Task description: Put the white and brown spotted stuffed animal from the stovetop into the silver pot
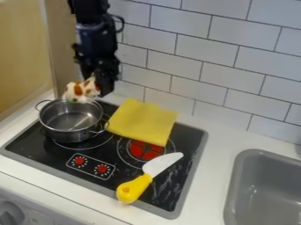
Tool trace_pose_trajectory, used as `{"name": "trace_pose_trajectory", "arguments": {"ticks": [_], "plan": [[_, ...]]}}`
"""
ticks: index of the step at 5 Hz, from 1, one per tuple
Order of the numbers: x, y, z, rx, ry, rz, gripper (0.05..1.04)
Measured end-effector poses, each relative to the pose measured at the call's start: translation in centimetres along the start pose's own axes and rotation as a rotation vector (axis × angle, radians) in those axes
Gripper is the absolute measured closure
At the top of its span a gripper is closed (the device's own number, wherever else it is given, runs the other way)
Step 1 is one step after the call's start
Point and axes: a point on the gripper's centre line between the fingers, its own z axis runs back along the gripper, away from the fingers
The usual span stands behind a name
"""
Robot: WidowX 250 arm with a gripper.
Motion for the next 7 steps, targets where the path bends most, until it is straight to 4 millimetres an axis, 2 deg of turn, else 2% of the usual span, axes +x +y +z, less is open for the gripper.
{"name": "trace_pose_trajectory", "arguments": {"ticks": [2, 3, 4, 5, 6, 7], "plan": [[-0.5, 1.3, -1.8, 0.027, 0.039, 0.01, 0.75], [-0.6, 1.9, -1.9, 0.032, 0.028, 0.021, 0.75], [-0.9, 2.3, -1.9, 0.033, 0.027, 0.047, 0.705], [-0.9, 2.1, -2.0, 0.025, 0.025, 0.056, 0.36], [-1.6, 1.7, -2.5, 0.01, 0.046, 0.059, 0.091], [-1.7, 1.6, -2.6, 0.004, 0.051, 0.057, 0.072]]}}
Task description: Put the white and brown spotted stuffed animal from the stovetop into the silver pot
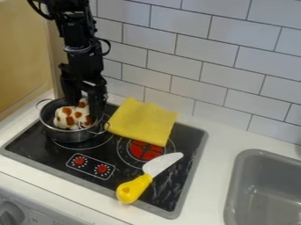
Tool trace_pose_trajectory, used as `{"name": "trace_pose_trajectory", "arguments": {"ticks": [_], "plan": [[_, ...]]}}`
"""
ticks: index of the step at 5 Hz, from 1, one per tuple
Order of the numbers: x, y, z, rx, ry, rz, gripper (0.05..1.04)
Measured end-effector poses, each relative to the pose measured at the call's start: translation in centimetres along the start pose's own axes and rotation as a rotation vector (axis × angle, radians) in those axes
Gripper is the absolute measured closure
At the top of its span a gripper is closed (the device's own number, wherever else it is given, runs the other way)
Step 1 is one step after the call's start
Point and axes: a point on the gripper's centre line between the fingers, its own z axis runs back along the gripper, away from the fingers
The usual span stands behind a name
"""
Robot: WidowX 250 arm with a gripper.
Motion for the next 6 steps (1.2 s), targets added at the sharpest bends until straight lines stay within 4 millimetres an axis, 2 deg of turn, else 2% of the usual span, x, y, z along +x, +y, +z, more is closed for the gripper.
{"name": "trace_pose_trajectory", "arguments": {"ticks": [1, 2, 3, 4, 5, 6], "plan": [[-0.2, -0.1, -0.1, -0.004, 0.011, -0.003, 0.082], [-0.2, -0.2, 0.8, 0.007, -0.008, 0.001, 0.084], [-0.5, -0.3, 2.3, 0.03, -0.009, -0.001, 0.084], [-0.5, -0.6, 4.8, 0.046, -0.055, -0.006, 0.084], [-0.7, -1.5, 5.9, 0.009, -0.073, -0.048, 0.084], [-0.7, -1.5, 6.0, 0.01, -0.074, -0.05, 0.084]]}}
